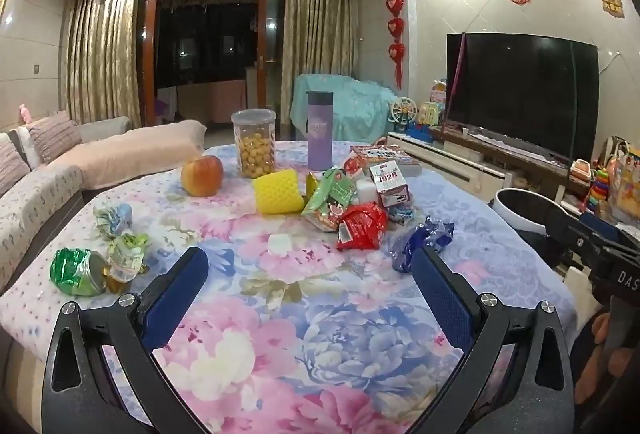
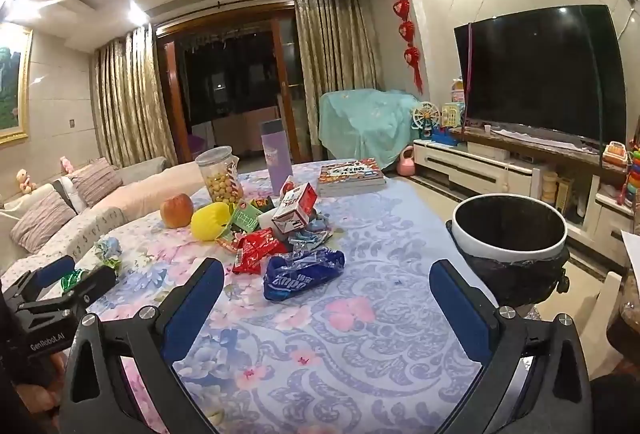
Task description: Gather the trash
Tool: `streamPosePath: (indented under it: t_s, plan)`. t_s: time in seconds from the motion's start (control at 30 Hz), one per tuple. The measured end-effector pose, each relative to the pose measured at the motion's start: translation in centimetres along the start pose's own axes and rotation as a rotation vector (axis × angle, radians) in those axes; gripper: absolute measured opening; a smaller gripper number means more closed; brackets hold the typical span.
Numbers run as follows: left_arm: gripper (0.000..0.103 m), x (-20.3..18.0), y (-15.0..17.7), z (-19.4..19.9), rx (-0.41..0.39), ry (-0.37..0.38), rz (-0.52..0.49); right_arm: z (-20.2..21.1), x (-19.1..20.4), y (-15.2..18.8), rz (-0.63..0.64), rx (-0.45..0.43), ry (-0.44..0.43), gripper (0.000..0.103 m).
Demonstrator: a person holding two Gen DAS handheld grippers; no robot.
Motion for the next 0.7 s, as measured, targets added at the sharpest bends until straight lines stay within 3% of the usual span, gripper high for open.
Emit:
streamPosePath:
  t_s: [0.7]
  plan:
    - [0.103, 0.05, 0.25, 0.07, 0.002, 0.000, 0.010, -0.99, 0.63, 0.89, 0.000, 0.020, -0.005, 0.103]
Point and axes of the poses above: each gripper's, at about its wrist camera, not at the fingertips, and z roughly against the way its jaws point, x to its left, y to its underside, the point moved 7 cm from there along -z, roughly the way its jaws point, and after that the axes turned 8 degrees about -z, right-handed, at the moved point
